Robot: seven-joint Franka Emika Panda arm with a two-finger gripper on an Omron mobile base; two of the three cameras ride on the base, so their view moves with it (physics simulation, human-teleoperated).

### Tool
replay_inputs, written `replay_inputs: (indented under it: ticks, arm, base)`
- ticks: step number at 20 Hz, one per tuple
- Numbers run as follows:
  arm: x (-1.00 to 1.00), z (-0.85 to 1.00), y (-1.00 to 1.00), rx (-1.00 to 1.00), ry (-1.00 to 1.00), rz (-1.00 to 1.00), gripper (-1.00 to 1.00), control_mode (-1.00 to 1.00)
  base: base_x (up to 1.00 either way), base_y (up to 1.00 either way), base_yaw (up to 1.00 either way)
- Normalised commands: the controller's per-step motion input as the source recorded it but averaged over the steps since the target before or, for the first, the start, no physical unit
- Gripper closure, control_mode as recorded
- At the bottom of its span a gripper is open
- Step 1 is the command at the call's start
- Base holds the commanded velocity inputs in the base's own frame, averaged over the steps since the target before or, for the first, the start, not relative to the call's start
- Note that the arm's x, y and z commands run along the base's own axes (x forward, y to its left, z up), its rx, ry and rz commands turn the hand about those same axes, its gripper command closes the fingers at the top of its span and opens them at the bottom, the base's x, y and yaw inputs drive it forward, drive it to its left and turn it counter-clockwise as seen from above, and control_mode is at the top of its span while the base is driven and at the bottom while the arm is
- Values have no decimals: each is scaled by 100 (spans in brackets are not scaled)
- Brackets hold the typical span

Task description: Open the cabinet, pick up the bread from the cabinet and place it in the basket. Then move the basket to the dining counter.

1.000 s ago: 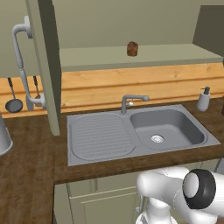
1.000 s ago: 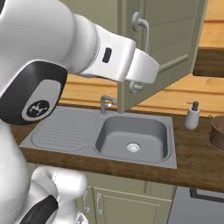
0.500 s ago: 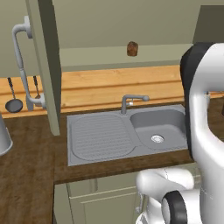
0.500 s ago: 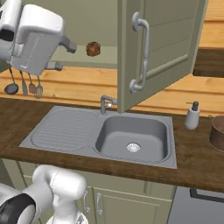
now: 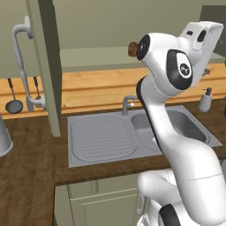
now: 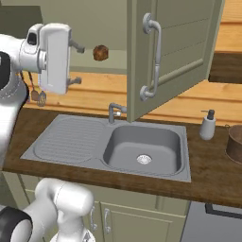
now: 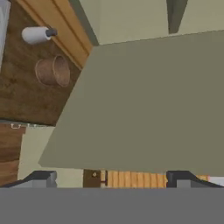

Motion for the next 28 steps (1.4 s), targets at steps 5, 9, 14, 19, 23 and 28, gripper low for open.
replay_inputs:
  ticks: [5,9,14,19,23,28]
  arm:
    - [33,-19,-54,-1,19,0,-100,-100]
    - [4,-24,-92,0,1,-8,-100,-100]
    - [29,-25,-100,-1,9,-17,-100,-100]
    - [5,-14,-100,-7,8,-20,-100,-100]
    - [-4,-12,-100,-3,1,-17,-100,-100]
    - [0,-26,-100,0,0,-8,-100,-100]
  base:
    - [0,0,0]
    - [0,0,0]
    - [0,0,0]
    - [0,0,0]
    - [0,0,0]
    - [0,0,0]
